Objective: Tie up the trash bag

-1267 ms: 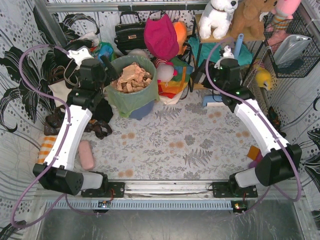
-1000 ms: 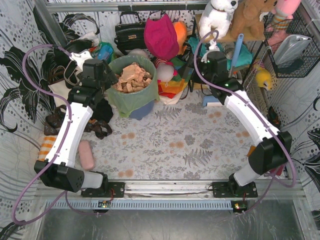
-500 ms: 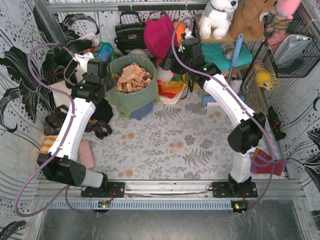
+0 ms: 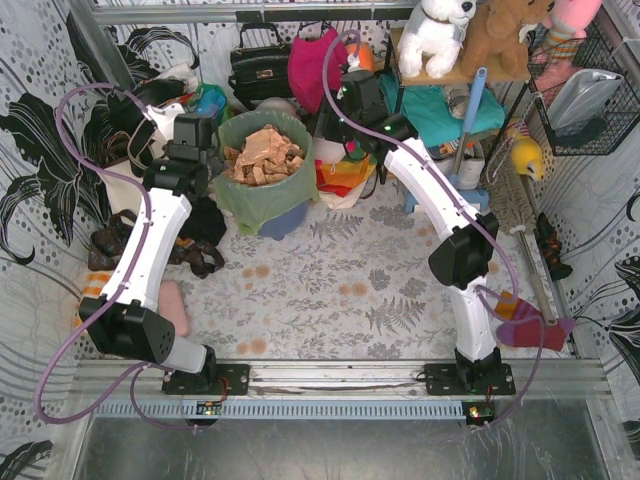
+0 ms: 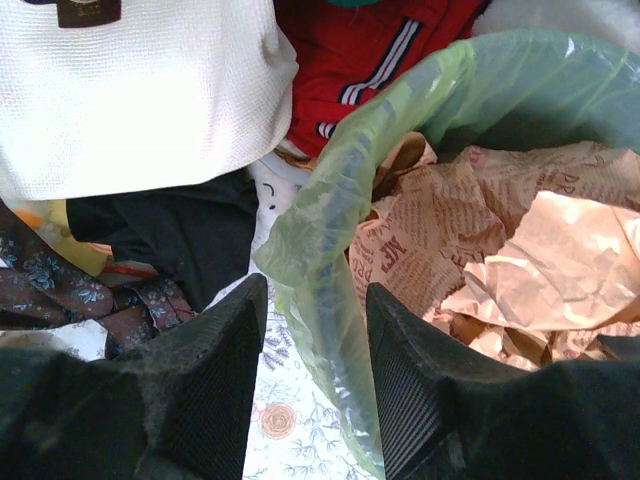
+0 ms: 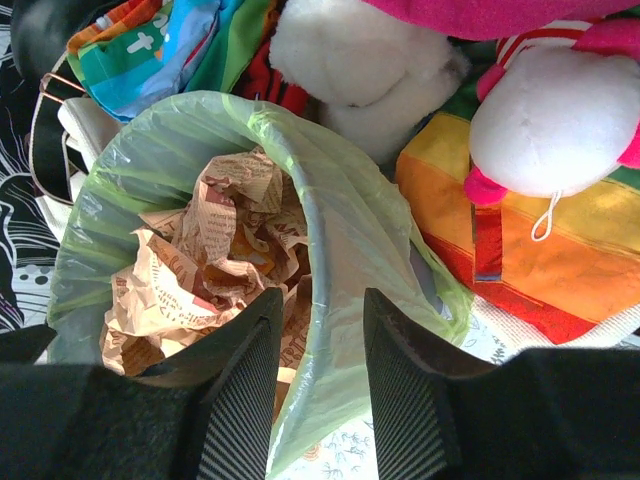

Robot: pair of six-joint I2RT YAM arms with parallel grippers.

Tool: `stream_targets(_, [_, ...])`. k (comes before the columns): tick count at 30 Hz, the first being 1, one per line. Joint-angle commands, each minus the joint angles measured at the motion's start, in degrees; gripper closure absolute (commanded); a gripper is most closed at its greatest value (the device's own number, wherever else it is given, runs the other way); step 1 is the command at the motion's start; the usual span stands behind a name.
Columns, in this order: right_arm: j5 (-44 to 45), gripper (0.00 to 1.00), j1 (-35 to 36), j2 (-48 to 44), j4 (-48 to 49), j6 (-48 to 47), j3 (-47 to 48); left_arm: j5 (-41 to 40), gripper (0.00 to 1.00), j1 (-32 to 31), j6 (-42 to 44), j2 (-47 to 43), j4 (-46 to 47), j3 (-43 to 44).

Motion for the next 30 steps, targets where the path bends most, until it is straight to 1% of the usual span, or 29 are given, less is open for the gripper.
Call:
stream_targets(1, [-0.76,0.62,0.70,1.87,-1.50,0.98,3.24,-0.14,0.49,1.54,-0.44,0.70,3.13,0.69])
stream_targets(4, [-1.76,0.61,0.89,3.38,-1.46,1.15,4.72,0.78,0.53,2.30,-0.37,1.40,3.24,1.01])
stream_targets(11, [-2.13,0.61,1.35,5.92,-1.42,1.55,7.49,1.98,0.56,2.95,0.02,3.12,3.92,1.05])
stream_targets(14, [-2.13,0.63,1.37,6.26,-1.27,1.41,7.60,2.82,0.65,3.28,0.11,3.73,4.35,1.04])
stream_targets(18, [-2.57,0.68,1.33,6.86,-0.79,1.23,7.60,3.95,0.73,3.54,0.45,4.50,4.42,1.52])
stream_targets(21, [-3.13,0.69,1.35,7.59,-0.79,1.42,8.07,4.36,0.78,3.58,0.70,4.52,4.31,1.73])
stream_targets(23, [-3.09,0.69,1.34,7.84,-0.84,1.34,8.22,4.60,0.83,3.59,1.00,4.43,4.39,1.74])
stream_targets(27, [-2.74,0.69,1.33,8.21,-0.77,1.30,8.13,5.10,0.89,3.59,1.55,4.39,4.13,1.83])
stream_targets(30, [-3.22,0.74,1.39,8.65,-0.85,1.34,8.47,5.48,0.95,3.59,1.73,4.56,4.05,1.83])
